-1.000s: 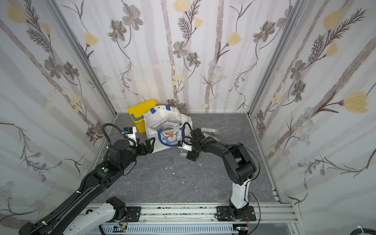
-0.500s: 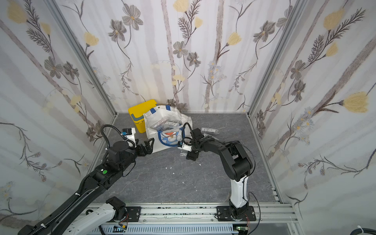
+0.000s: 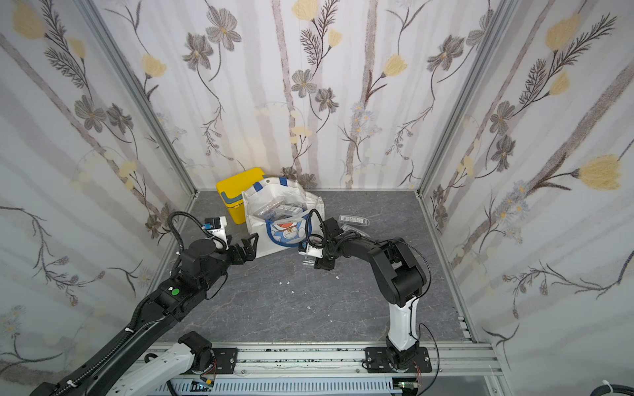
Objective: Put the compass set into the canvas bag
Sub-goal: Pick up the compass set at the center of the board.
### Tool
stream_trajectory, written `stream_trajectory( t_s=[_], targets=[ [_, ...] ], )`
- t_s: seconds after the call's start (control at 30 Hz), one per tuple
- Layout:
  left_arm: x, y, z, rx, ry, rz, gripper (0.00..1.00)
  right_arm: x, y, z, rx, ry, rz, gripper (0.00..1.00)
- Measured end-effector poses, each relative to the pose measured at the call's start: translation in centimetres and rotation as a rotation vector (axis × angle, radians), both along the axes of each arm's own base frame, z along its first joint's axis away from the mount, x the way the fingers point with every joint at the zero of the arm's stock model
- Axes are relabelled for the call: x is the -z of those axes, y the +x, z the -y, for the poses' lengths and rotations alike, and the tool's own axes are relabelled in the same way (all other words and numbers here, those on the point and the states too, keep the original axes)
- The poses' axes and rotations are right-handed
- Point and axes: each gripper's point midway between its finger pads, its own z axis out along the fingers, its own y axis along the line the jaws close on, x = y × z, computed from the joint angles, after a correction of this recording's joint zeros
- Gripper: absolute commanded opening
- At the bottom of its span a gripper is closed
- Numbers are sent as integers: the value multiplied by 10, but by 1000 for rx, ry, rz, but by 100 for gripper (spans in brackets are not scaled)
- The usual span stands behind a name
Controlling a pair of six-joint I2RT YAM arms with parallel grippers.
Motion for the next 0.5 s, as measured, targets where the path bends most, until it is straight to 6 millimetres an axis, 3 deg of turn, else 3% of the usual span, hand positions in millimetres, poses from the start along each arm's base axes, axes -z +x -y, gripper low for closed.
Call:
stream_trajectory(
  t_s=[0.17, 0.5],
  targets=[
    [-2, -1, -2, -3, 4, 11, 100, 0, -7, 2, -17, -13, -6, 47],
    [-1, -4, -5, -9, 15, 22, 100, -5, -19, 8, -38, -37, -1, 46]
  ],
)
